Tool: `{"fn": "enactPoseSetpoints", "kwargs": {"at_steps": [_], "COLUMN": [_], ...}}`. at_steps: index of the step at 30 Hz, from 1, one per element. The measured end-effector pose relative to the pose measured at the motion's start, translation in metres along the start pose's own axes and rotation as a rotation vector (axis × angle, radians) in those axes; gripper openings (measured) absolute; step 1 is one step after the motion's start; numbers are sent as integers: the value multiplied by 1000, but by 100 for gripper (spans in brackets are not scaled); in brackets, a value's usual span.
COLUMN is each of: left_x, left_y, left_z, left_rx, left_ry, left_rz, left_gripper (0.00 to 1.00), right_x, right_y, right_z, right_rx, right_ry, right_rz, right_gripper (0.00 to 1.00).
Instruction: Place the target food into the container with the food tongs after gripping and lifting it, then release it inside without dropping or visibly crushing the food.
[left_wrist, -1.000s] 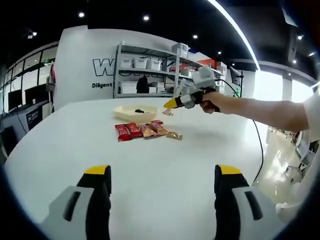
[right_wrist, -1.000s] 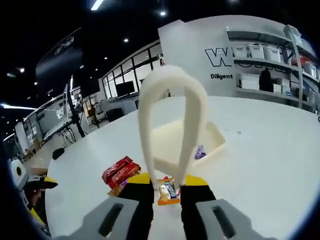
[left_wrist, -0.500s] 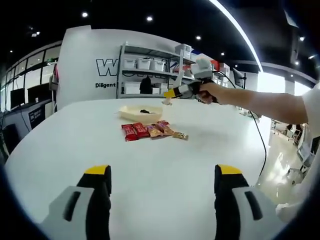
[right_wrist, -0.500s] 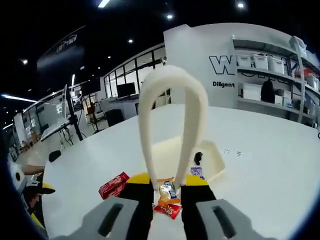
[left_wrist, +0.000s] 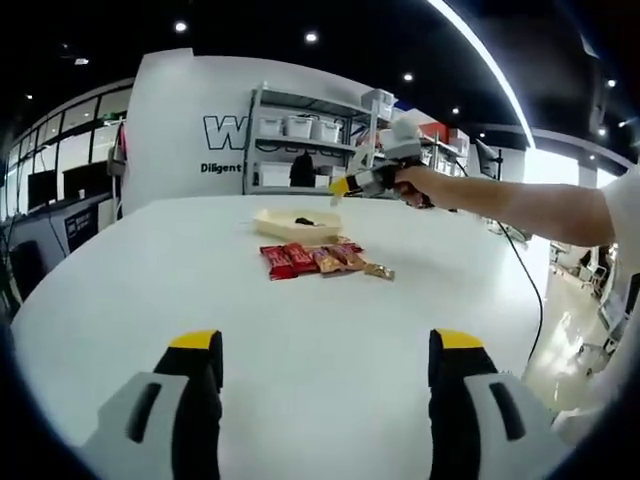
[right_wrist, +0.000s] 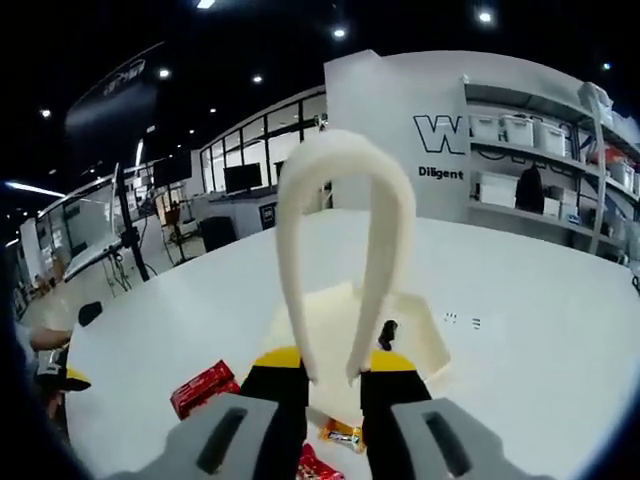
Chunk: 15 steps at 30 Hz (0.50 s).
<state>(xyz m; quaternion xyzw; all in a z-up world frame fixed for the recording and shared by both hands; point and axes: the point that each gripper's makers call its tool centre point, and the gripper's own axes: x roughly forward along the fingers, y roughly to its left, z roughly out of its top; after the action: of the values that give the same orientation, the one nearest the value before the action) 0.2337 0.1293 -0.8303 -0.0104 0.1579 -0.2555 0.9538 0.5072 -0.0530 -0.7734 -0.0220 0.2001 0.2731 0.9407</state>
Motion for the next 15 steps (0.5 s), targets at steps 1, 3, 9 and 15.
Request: {"fn": "enactPoseSetpoints", "kwargs": {"at_steps": [1,3,9,15], "left_x": [0,1,2,5], "left_y": [0,3,6,-1], "left_z": [0,-3,-6,-5], "left_rx": [0,-3,0,1], "left_ry": [1,9,22,17], "left_rz": [0,6,10,-6], "left_gripper": [83,83,83,83], "right_x": [1,10,4,-8], "right_y": [-1,-5,-3,-1], "right_z": [-1,-8,-13,-20], "right_rx": [0,26,14,10], "right_ry": [2,14,21,21], "right_rz": [-4,8,11,26], "right_gripper": [12,12,13,13]}}
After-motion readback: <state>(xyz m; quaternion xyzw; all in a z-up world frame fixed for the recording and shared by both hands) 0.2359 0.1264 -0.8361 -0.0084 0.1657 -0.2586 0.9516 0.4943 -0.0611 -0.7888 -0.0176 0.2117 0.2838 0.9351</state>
